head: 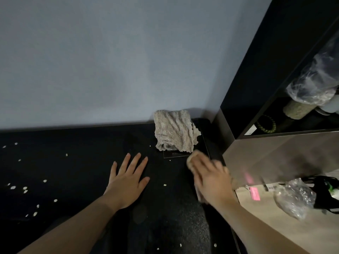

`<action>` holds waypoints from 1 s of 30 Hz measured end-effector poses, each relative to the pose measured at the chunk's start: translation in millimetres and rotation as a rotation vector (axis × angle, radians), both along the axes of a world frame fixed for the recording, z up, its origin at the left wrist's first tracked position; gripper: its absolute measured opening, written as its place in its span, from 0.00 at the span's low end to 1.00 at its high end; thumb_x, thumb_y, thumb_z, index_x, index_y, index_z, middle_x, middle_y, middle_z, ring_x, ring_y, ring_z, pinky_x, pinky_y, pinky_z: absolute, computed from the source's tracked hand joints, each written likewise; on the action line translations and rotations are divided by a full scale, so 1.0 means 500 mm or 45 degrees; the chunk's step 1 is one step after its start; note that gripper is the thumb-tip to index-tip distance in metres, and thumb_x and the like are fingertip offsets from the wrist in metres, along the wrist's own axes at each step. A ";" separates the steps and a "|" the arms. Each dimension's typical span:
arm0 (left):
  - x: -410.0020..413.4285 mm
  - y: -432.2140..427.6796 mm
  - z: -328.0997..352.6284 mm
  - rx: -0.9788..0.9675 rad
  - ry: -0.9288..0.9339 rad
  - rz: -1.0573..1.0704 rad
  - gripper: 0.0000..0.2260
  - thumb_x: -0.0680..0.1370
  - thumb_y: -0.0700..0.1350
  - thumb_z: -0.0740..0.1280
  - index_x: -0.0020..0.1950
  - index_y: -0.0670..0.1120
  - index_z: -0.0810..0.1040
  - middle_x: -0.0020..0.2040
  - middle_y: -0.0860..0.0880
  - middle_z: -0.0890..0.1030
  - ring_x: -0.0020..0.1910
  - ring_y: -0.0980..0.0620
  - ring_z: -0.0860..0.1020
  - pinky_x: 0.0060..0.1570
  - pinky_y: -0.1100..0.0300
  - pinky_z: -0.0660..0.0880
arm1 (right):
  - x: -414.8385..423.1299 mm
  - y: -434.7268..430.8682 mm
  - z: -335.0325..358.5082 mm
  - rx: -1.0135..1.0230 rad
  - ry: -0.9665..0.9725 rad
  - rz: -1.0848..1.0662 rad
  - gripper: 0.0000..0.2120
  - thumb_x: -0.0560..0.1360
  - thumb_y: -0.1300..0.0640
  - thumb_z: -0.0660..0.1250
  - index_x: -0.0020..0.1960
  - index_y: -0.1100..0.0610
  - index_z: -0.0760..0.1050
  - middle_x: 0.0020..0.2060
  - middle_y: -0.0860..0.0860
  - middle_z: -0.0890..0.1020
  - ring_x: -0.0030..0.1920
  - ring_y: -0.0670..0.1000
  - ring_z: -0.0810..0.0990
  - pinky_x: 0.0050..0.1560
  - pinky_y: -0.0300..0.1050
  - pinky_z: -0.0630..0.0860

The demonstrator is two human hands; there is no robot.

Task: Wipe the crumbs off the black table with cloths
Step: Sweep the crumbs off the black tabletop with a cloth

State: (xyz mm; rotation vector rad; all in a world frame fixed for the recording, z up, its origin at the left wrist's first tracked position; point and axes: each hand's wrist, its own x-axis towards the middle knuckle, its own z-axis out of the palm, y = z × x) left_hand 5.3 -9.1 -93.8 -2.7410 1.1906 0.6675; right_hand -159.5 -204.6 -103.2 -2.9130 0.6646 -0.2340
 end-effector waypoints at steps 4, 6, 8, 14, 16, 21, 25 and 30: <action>-0.001 -0.001 0.000 0.014 0.026 0.004 0.27 0.82 0.59 0.45 0.76 0.56 0.35 0.77 0.54 0.34 0.72 0.52 0.30 0.72 0.44 0.36 | 0.066 0.027 -0.009 0.061 -0.117 -0.413 0.20 0.76 0.47 0.54 0.64 0.49 0.74 0.61 0.49 0.76 0.51 0.54 0.73 0.48 0.50 0.69; 0.000 -0.002 0.003 0.021 0.032 0.014 0.27 0.82 0.59 0.45 0.76 0.56 0.35 0.77 0.54 0.34 0.73 0.51 0.31 0.72 0.44 0.36 | 0.022 0.094 0.001 0.047 -0.134 0.014 0.18 0.73 0.46 0.56 0.58 0.47 0.77 0.55 0.45 0.79 0.46 0.50 0.74 0.46 0.46 0.69; 0.000 -0.003 0.007 0.026 0.054 0.028 0.27 0.82 0.59 0.45 0.76 0.56 0.35 0.77 0.54 0.34 0.74 0.50 0.32 0.72 0.44 0.36 | -0.017 0.089 -0.006 -0.035 -0.056 0.346 0.16 0.73 0.45 0.58 0.58 0.44 0.75 0.55 0.41 0.78 0.47 0.47 0.73 0.47 0.43 0.65; -0.001 -0.003 0.008 -0.004 0.067 0.037 0.27 0.82 0.59 0.46 0.76 0.56 0.35 0.77 0.54 0.34 0.75 0.50 0.33 0.72 0.44 0.35 | 0.060 0.048 0.005 0.158 -0.088 -0.528 0.20 0.77 0.49 0.56 0.68 0.47 0.69 0.67 0.48 0.71 0.56 0.56 0.73 0.53 0.54 0.69; 0.002 -0.003 0.008 -0.006 0.087 0.033 0.27 0.82 0.58 0.46 0.76 0.56 0.35 0.77 0.54 0.34 0.75 0.50 0.33 0.72 0.44 0.35 | 0.047 0.135 0.001 0.130 -0.153 -0.133 0.18 0.70 0.47 0.58 0.58 0.43 0.76 0.57 0.46 0.78 0.46 0.52 0.75 0.45 0.49 0.71; 0.016 0.001 0.009 -0.061 0.161 0.020 0.26 0.83 0.54 0.50 0.77 0.57 0.39 0.77 0.55 0.36 0.75 0.51 0.33 0.72 0.45 0.35 | 0.021 0.087 -0.017 0.100 -0.105 -0.097 0.18 0.74 0.49 0.56 0.63 0.45 0.72 0.61 0.45 0.74 0.50 0.51 0.75 0.50 0.50 0.67; 0.023 0.008 0.009 -0.098 0.146 -0.009 0.25 0.83 0.53 0.50 0.77 0.58 0.41 0.77 0.57 0.38 0.76 0.52 0.35 0.72 0.46 0.36 | 0.083 0.122 0.000 0.149 -0.203 -0.542 0.18 0.72 0.51 0.58 0.60 0.48 0.75 0.58 0.50 0.78 0.48 0.55 0.76 0.46 0.53 0.73; 0.046 0.034 0.025 -0.123 -0.011 -0.083 0.28 0.82 0.58 0.50 0.78 0.55 0.41 0.78 0.55 0.39 0.77 0.53 0.41 0.73 0.52 0.42 | 0.061 0.158 0.003 -0.128 -0.010 0.272 0.15 0.69 0.46 0.60 0.55 0.40 0.76 0.53 0.39 0.78 0.44 0.45 0.73 0.44 0.42 0.69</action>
